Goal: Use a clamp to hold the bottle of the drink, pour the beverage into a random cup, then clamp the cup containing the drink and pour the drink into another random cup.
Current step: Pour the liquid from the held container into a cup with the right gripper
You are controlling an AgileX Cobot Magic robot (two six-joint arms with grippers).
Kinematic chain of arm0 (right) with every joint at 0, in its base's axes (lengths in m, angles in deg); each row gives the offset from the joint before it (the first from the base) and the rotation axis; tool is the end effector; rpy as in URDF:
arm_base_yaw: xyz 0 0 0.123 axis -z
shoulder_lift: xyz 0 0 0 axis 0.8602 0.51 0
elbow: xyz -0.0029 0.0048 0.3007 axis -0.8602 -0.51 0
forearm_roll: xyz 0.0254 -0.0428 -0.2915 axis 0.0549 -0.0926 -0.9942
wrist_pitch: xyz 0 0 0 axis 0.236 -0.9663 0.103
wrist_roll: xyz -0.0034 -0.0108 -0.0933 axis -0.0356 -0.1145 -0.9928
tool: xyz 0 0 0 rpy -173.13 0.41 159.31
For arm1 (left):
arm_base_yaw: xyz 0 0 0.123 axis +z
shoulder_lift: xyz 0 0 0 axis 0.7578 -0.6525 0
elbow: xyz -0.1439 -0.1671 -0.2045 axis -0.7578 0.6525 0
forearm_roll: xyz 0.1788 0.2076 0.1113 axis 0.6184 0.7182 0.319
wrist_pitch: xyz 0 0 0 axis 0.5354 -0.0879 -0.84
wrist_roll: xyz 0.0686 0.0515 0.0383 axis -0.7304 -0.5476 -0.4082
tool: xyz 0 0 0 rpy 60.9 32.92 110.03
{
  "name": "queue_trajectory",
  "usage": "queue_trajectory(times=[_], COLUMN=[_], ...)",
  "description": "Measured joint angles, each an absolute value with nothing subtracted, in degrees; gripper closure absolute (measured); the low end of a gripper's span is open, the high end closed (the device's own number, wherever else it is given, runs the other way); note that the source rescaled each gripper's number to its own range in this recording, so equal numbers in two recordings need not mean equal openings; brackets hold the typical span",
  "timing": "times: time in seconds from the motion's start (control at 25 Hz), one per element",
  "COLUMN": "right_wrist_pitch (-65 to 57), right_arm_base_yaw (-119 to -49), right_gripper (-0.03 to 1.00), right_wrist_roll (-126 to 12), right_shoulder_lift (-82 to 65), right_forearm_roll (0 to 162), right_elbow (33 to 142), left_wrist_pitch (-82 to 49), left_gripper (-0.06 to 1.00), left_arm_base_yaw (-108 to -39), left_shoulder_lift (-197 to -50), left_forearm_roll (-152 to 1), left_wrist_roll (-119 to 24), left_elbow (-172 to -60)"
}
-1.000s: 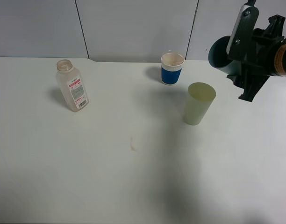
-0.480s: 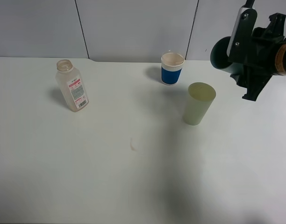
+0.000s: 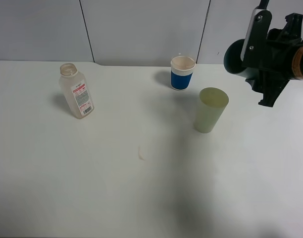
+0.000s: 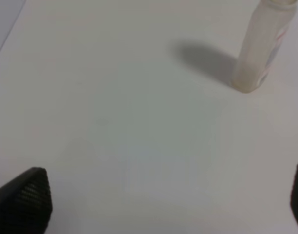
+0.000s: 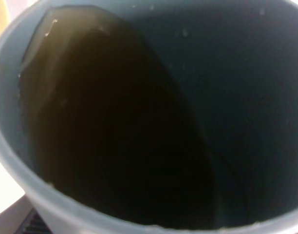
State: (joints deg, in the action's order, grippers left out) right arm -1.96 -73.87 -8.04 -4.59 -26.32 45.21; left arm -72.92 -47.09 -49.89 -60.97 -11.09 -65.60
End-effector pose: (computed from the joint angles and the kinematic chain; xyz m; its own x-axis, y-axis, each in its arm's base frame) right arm 0.2968 0.0647 0.2217 -0.0096 -0.9844 -0.1760 -0.5448 0.1527 -0.8245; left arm 0.0196 0.0027 0.3003 -0.4332 -0.0458 -0.9001 -0.0704 0.9974 -0.0169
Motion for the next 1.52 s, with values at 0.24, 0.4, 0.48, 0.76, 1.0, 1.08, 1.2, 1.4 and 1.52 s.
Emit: queue_trajectory(times=[0.24,0.4,0.48,0.76,1.0,1.08,1.2,1.4,1.52], right_wrist_pitch=[-2.6,-3.3,-3.5,-3.6,-4.5,-4.7,-4.9,-5.6,-6.2], right_arm_base_yaw=[-73.9,-73.9,-73.9,-73.9,-73.9,-73.9,-73.9,-73.9,-73.9], right_gripper=[0.96,0.96,0.96,0.96,0.96,0.96,0.96,0.96,0.96], right_wrist_roll=[-10.2,-11.9,-13.7,-15.1,-15.2,-15.2,-15.2,-15.2,-15.2], right_shoulder_lift=[-4.6,-4.6,-4.6,-4.6,-4.6,-4.6,-4.6,-4.6,-4.6], right_forearm_roll=[-26.3,-26.3,-26.3,-26.4,-26.4,-26.4,-26.4,-26.4,-26.4], right_elbow=[45.2,45.2,45.2,45.2,45.2,45.2,45.2,45.2,45.2], left_wrist_pitch=[-72.9,-72.9,-72.9,-72.9,-72.9,-72.9,-72.9,-72.9,-72.9], left_gripper=[-0.06,-0.06,-0.06,-0.06,-0.06,-0.06,-0.06,-0.06,-0.06], left_arm_base_yaw=[-47.1,-47.1,-47.1,-47.1,-47.1,-47.1,-47.1,-47.1,-47.1], left_shoulder_lift=[-49.9,-49.9,-49.9,-49.9,-49.9,-49.9,-49.9,-49.9,-49.9], left_forearm_roll=[-61.0,-61.0,-61.0,-61.0,-61.0,-61.0,-61.0,-61.0,-61.0], left_wrist_roll=[-11.1,-11.1,-11.1,-11.1,-11.1,-11.1,-11.1,-11.1,-11.1], left_elbow=[-65.6,-65.6,-65.6,-65.6,-65.6,-65.6,-65.6,-65.6,-65.6])
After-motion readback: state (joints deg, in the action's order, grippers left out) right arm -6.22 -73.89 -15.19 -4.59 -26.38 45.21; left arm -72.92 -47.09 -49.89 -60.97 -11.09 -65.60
